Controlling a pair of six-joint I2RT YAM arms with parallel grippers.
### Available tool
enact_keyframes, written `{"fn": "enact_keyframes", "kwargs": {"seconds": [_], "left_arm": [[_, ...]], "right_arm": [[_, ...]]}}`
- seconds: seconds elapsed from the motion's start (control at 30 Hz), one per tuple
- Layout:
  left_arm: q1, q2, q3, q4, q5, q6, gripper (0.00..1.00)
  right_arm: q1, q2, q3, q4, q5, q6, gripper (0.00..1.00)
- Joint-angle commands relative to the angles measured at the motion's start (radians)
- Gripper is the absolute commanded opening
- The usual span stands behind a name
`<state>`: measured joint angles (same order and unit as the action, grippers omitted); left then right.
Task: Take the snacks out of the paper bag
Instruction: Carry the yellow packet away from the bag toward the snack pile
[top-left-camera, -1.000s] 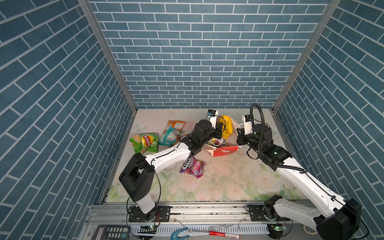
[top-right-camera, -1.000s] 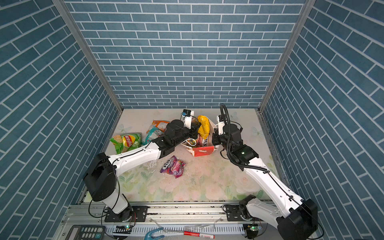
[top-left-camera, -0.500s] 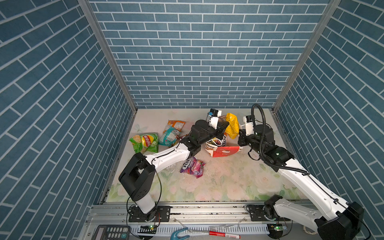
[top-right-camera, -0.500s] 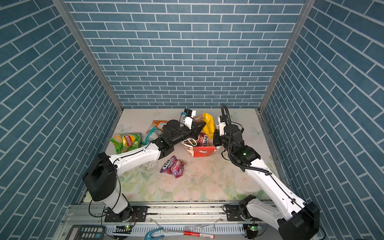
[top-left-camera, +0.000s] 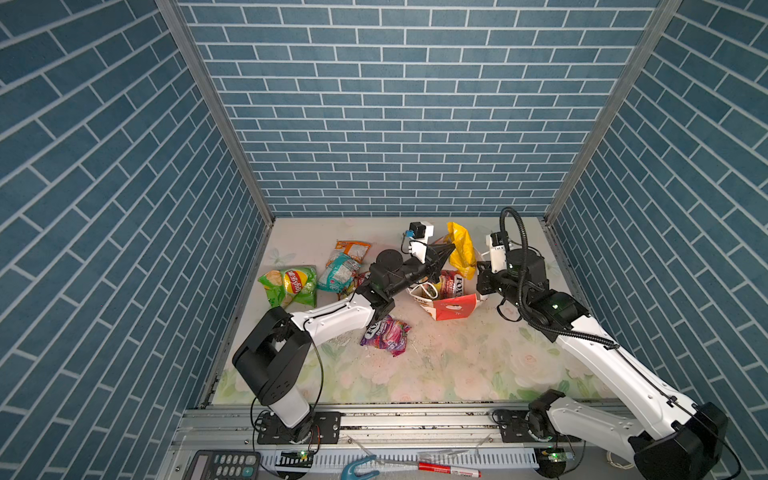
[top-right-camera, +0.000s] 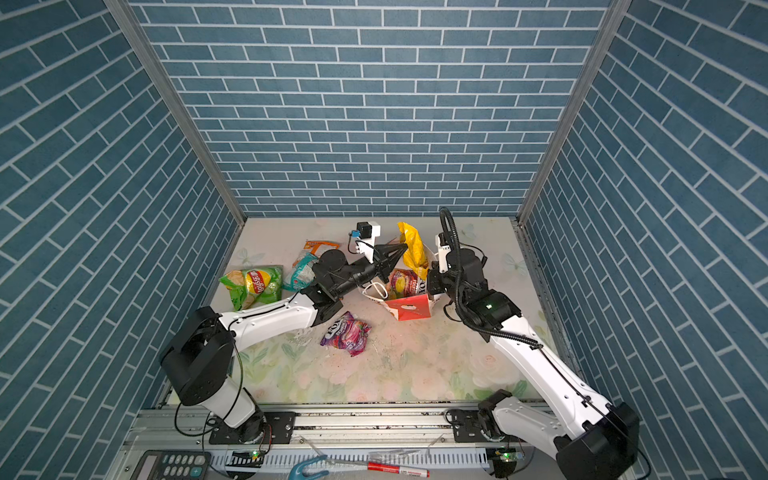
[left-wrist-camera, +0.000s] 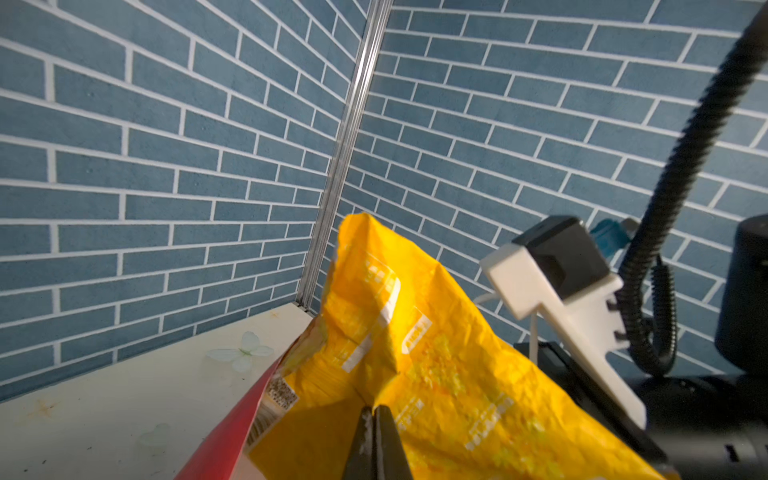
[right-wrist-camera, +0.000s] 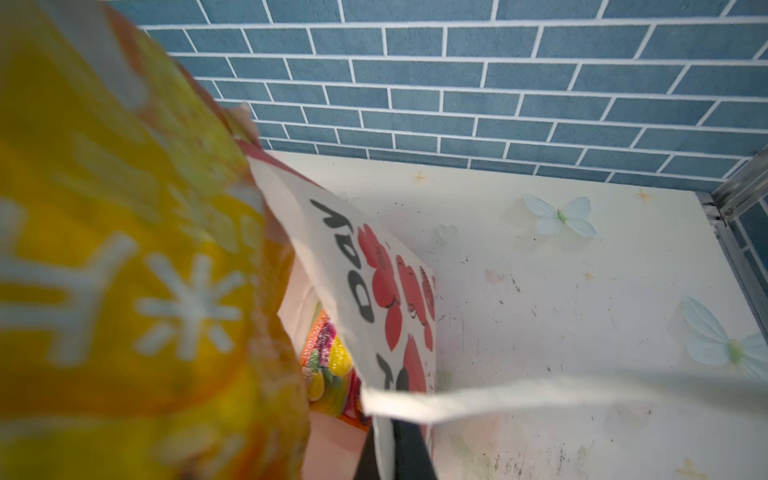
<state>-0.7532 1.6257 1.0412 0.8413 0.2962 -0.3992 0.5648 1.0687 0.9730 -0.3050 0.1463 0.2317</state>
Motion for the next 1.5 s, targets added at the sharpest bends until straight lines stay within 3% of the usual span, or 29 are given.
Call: {"fn": "enact_keyframes", "kwargs": {"seconds": [0.0,0.43,1.47], "left_arm": [[0.038,-0.044,0.061,-0.042,-0.044,-0.053,0.0],[0.093,-0.075,0.09,-0.129,0.044,-0.123,0.0],[0.169,-0.34,0.151,-0.737,-0.182,-0.021,0.0]], "right_arm": [[-0.002,-0.001,0.029,-0.026,0.031,0.017,0.0],[-0.001,-0.007,0.017,-0.009,0.029,0.023,0.0],[-0.003,-0.028,0.036,-0.033,0.02,0.061,0.0]]}}
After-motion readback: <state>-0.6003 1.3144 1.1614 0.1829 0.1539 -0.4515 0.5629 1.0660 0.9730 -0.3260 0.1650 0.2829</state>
